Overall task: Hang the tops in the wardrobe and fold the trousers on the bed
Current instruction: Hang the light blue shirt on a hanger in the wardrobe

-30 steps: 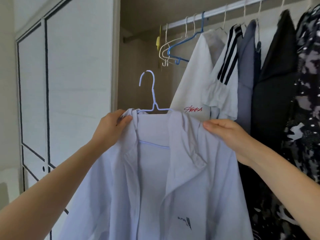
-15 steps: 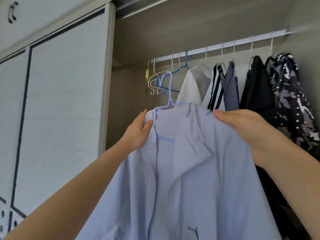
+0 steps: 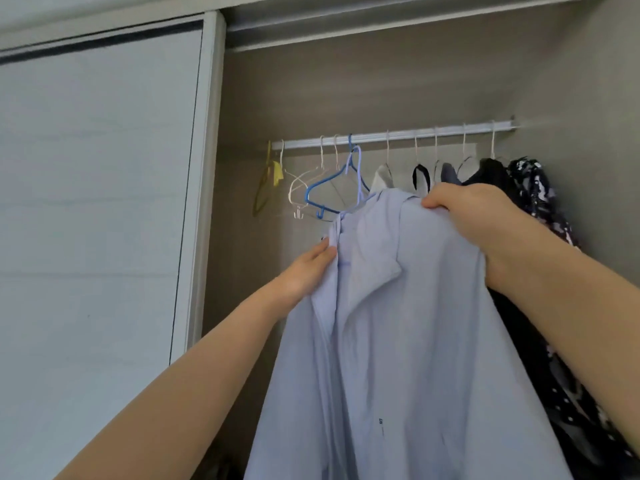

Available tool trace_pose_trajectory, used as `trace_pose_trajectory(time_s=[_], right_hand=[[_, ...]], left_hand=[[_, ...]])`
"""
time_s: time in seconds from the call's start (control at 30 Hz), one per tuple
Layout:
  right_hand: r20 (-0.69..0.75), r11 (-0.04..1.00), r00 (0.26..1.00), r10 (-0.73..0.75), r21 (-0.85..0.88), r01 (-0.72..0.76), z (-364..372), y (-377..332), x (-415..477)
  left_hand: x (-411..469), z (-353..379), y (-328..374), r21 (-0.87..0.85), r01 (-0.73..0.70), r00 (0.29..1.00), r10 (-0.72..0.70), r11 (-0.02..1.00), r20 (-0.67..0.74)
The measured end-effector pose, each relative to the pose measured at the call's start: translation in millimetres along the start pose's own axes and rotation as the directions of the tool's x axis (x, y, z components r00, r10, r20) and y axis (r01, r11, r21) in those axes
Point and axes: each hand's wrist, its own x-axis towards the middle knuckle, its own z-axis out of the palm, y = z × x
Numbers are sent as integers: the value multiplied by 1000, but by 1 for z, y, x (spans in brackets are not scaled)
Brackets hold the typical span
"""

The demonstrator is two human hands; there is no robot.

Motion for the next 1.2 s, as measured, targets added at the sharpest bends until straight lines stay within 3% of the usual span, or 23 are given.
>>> trace_pose_trajectory(time_s=[0.1,0.2,0.3,0.43,0.57,0.67,0.77,0.93,1.2], right_hand=[[-84,1000,996,-26,-12,25,24,-2,8],[-91,1000,996,-1,15,3,50,-9,21],[-66,999,997,-29,-29,27,80,-16,32],[-110,978,985,-133,-173,113,116,-17,57],[-139,952,972,-187,-270,145,135,-13,85],[-163,929,962,-218,-336,154,140,-10,108],[-161,903,954,-251,-395,171,150,-10,128],[-126,843,948,-292,-503,192,170,-8,163],[-157,761,937,-313,-632,148,176,-3,221]], left_hand=[[8,1,-6,-148,52,996,-41,988,78],[10,0,-7,-120,100,990,-86,988,115],[12,-6,0,-89,30,999,-26,996,48],[11,-32,10,-175,-83,992,64,981,-111],[9,-46,15,-163,-64,992,80,984,94],[-3,-37,8,7,-170,944,161,985,290],[2,-18,0,160,-296,940,257,942,225],[35,-8,-16,311,-275,958,287,910,7],[96,-2,-38,222,-280,947,306,934,-93]])
